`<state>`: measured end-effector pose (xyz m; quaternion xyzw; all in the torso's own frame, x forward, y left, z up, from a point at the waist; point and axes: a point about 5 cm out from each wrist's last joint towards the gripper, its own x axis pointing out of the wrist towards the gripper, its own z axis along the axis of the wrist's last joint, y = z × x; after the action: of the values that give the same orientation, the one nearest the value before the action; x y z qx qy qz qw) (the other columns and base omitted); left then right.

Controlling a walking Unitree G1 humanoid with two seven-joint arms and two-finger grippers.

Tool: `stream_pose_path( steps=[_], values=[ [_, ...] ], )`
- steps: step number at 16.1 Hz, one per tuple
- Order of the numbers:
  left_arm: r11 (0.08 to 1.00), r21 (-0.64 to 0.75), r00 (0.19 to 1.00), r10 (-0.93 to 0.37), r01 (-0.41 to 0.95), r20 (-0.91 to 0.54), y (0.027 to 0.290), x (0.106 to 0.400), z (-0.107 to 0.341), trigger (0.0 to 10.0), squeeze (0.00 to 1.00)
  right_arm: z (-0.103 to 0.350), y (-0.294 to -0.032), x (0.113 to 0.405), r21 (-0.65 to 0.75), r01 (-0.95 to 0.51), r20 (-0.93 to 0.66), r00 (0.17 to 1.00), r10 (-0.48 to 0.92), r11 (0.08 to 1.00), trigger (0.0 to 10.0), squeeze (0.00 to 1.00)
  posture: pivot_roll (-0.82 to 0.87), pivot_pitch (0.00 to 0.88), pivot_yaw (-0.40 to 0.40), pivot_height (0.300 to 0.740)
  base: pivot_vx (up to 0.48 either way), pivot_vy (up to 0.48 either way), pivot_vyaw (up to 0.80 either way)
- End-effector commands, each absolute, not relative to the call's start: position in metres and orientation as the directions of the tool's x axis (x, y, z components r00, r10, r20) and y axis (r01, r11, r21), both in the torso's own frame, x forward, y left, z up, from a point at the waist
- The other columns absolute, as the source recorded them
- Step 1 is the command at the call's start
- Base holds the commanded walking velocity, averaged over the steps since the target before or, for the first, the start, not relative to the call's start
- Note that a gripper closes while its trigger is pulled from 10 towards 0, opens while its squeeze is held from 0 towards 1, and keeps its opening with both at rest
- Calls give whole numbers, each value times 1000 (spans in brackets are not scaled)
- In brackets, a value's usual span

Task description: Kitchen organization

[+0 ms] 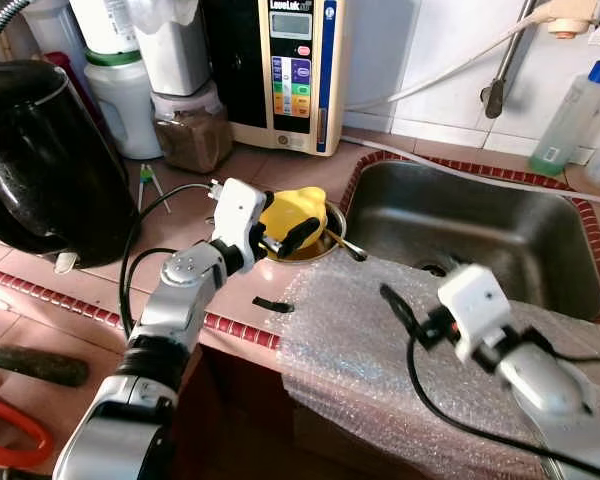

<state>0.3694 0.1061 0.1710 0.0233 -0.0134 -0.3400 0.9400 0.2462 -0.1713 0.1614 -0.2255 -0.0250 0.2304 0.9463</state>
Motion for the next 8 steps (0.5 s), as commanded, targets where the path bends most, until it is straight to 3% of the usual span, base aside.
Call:
stream_pose_path(
  steps=[1,2,5,7,8],
  values=[
    [778,31,778,-628,628,5,106,373,174,10000,0,167,-171,243,-447,-431,-48,887,460,784,10000,961,19,42,49,740,0,0,0],
    [793,3,793,-609,609,-27,106,376,173,10000,0,165,-165,235,-441,-469,-82,870,486,765,10000,506,16,41,52,740,0,0,0],
    [810,-52,807,-586,583,-78,106,382,171,10000,0,161,-155,229,-469,-504,-117,850,514,725,10000,463,17,42,55,740,0,0,0],
    [820,-66,814,-572,568,-105,107,383,170,10000,0,160,-149,228,-485,-534,-131,827,546,693,10000,286,18,42,56,740,0,0,0],
    [835,-90,826,-550,543,-123,108,385,169,10000,0,161,-148,227,-487,-539,-136,824,550,687,10000,251,20,43,56,740,0,0,0]
  ],
)
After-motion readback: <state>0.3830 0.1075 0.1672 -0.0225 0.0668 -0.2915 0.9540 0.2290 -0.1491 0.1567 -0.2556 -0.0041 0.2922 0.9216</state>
